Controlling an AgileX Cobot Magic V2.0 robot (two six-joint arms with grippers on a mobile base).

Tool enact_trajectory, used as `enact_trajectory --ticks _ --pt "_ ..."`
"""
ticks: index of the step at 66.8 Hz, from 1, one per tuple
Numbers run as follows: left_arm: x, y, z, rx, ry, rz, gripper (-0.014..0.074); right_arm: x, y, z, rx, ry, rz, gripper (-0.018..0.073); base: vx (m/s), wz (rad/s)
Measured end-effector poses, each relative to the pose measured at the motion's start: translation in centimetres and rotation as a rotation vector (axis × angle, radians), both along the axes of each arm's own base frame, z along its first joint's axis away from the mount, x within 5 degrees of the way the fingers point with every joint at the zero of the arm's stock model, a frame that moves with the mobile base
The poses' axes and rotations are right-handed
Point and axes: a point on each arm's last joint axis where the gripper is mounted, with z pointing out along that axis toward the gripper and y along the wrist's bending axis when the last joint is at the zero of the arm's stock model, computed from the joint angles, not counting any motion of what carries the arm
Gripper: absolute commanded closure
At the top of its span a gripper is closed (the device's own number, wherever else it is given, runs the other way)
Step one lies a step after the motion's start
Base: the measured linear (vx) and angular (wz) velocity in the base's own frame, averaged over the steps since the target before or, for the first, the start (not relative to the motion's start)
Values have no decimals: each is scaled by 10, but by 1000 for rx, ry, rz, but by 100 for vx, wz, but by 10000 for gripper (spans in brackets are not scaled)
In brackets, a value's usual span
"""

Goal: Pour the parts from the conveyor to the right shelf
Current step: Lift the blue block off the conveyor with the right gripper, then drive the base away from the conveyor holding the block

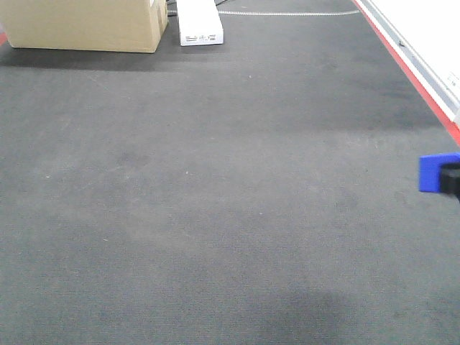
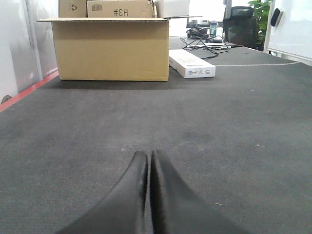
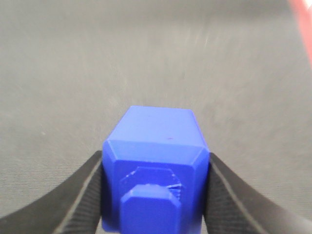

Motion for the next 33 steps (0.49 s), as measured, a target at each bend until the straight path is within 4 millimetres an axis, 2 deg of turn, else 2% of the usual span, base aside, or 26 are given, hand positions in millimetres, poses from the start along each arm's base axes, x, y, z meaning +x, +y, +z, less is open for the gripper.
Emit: enact_trajectory --ticks 20,33 --pt "0 0 0 0 0 0 603 -75 0 -21 -31 -319 -14 564 0 0" --pt "0 0 0 0 0 0 603 -111 1 -48 -43 -459 -18 564 0 0"
